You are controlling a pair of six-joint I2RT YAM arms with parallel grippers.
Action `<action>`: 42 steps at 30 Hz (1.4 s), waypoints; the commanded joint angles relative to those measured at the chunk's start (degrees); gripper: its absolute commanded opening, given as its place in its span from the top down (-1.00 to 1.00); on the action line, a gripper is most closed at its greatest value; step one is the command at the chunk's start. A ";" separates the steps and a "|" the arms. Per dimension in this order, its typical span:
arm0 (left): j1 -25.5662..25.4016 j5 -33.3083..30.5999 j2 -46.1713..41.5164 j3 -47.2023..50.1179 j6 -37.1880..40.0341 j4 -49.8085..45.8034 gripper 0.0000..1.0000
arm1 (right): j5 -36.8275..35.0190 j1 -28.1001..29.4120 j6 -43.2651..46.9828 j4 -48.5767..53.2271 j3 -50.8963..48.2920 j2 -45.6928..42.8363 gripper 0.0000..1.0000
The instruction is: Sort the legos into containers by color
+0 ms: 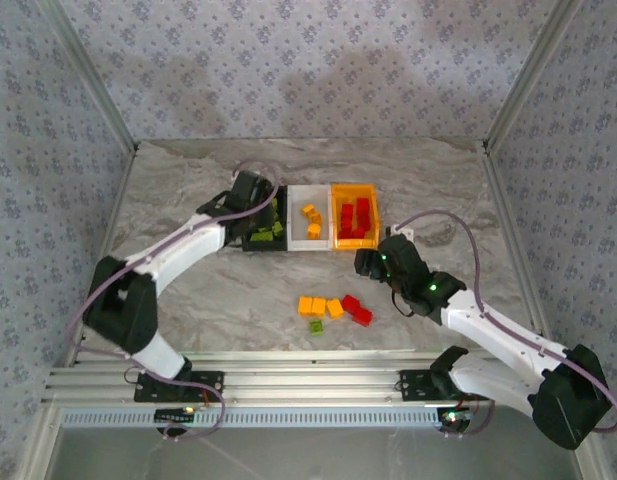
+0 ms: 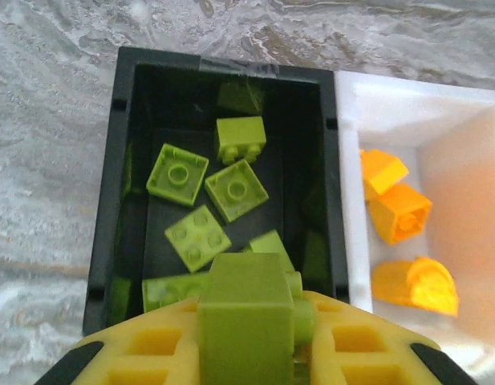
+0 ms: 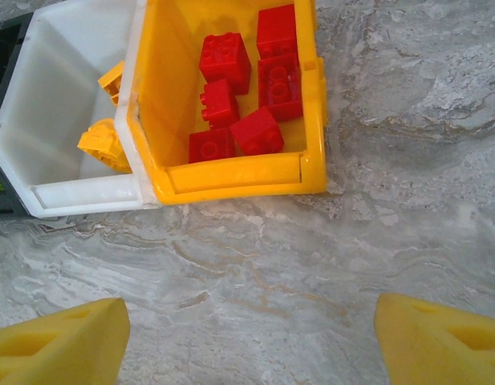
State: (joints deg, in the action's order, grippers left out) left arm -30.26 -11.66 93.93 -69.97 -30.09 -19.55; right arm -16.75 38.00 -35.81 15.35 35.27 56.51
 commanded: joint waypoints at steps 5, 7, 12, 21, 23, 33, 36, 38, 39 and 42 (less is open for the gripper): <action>2.41 -2.09 10.33 -10.86 3.15 -4.05 0.48 | -0.84 -0.71 -1.71 2.95 -1.76 -3.58 -0.65; 2.47 -2.14 11.89 -12.84 3.37 -5.20 0.20 | -0.59 -0.77 -1.63 3.38 -1.76 -4.05 -0.67; 1.78 0.41 8.44 -11.77 2.93 -3.96 -0.53 | 0.82 -0.88 -0.72 3.08 -1.79 -4.29 -0.73; -7.46 3.25 -14.60 1.20 1.08 1.37 -0.99 | 4.68 0.51 -0.75 -0.97 -3.37 -3.06 -0.74; -10.69 3.06 -20.32 6.25 -0.28 2.86 -0.99 | 4.82 1.93 -0.74 -1.41 -3.47 -2.11 -0.74; -19.32 0.08 -41.47 35.49 -13.14 5.18 -0.99 | 6.92 16.22 -1.63 -2.58 -2.22 7.70 -0.75; -19.39 -1.05 -46.18 41.94 -17.65 4.55 -1.00 | 7.13 20.57 -2.15 -2.21 -0.80 12.77 -0.75; -19.38 -2.12 -50.40 44.77 -20.10 2.76 -0.99 | 7.52 23.00 -2.03 -2.74 0.23 15.86 -0.75; -19.39 -2.87 -52.62 45.70 -20.98 1.62 -0.99 | 7.53 23.95 -1.89 -2.71 0.81 17.02 -0.74; -19.38 -4.44 -60.17 47.53 -22.56 -2.38 -0.99 | 5.85 27.41 -2.05 -1.95 2.33 19.53 -0.72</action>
State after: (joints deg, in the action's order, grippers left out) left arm -49.30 -13.02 38.98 -22.68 -48.62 -19.51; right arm -10.87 62.87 -36.86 12.45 35.79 74.26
